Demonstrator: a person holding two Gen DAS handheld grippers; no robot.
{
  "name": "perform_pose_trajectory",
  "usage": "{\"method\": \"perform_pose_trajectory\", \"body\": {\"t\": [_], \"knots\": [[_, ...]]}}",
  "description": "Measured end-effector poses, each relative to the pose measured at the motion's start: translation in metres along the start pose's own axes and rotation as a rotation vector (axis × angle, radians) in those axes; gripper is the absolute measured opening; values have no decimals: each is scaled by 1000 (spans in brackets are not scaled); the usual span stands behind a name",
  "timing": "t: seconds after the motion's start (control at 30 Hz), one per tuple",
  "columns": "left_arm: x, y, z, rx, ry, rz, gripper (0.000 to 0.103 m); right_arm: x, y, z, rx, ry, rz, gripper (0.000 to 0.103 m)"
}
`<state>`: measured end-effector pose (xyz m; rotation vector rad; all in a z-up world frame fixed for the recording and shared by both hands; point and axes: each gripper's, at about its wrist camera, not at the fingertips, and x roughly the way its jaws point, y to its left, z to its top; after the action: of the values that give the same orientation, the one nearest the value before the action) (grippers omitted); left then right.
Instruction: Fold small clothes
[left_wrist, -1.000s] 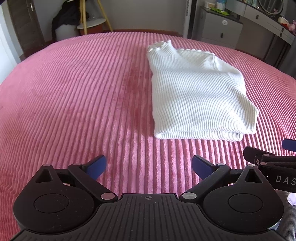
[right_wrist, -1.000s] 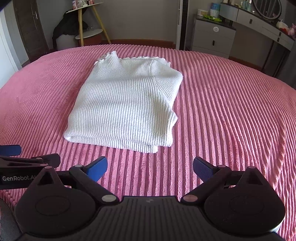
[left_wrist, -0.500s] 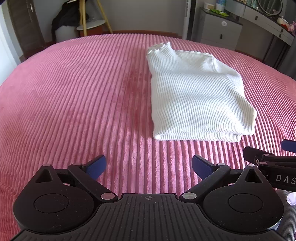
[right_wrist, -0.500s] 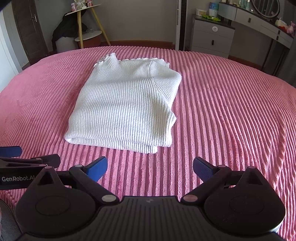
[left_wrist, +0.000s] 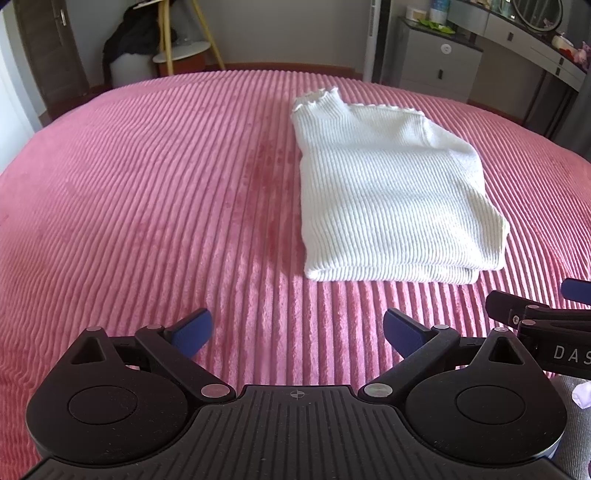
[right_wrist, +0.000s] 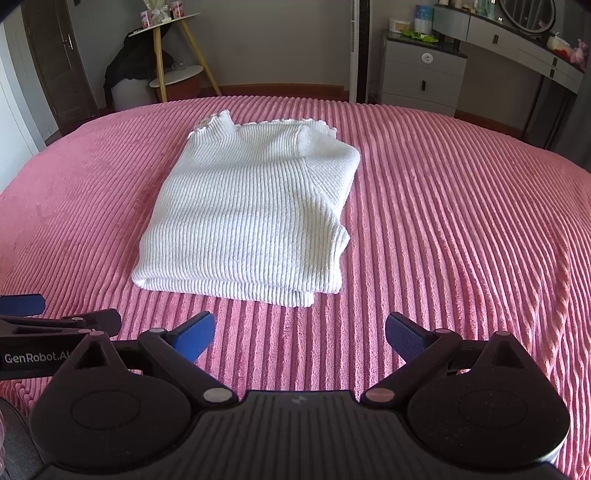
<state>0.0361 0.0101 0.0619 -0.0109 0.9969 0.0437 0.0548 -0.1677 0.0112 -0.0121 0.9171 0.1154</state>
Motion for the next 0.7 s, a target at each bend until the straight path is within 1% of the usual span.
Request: {"method": "perform_pose_trajectory", "body": {"t": [0.7], "knots": [[-4, -4, 3, 26, -11, 5, 101, -2, 0, 1, 7, -12, 10, 99]]}}
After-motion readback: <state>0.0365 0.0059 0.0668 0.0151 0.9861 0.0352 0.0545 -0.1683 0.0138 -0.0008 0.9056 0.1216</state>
